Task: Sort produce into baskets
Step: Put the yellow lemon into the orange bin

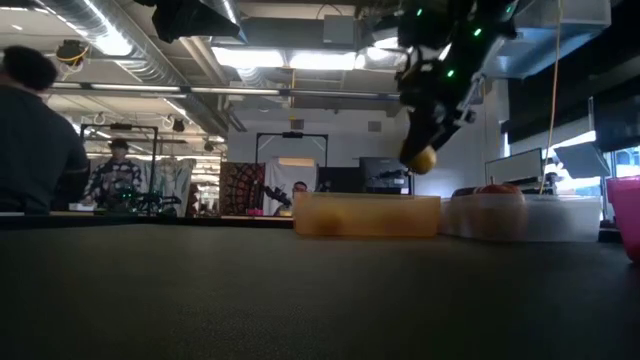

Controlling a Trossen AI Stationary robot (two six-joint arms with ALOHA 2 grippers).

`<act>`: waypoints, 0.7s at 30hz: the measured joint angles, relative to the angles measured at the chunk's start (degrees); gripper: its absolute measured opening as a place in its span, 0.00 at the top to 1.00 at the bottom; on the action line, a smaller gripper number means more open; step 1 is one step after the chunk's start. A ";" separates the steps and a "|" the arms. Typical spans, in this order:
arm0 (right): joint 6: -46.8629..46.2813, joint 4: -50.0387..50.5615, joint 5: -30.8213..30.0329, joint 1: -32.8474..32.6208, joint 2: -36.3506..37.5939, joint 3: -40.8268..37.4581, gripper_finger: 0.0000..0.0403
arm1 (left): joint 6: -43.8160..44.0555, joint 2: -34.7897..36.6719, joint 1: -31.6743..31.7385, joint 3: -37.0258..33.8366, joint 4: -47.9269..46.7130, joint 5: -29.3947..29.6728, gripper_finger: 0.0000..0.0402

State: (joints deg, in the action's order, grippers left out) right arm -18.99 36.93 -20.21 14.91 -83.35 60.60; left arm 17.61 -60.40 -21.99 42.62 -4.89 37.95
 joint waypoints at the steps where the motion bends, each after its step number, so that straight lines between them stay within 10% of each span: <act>1: 0.08 -1.15 0.10 1.18 -0.68 0.00 0.51 | 0.00 0.00 -0.01 0.00 0.00 -0.01 0.20; 21: 1.32 -10.48 5.82 13.64 -13.20 0.00 0.51 | -0.05 0.00 -0.01 -0.01 -0.02 0.01 0.20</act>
State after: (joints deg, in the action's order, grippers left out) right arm -17.67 26.45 -14.39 28.56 -96.55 60.60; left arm 17.56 -60.40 -22.00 42.61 -4.91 37.95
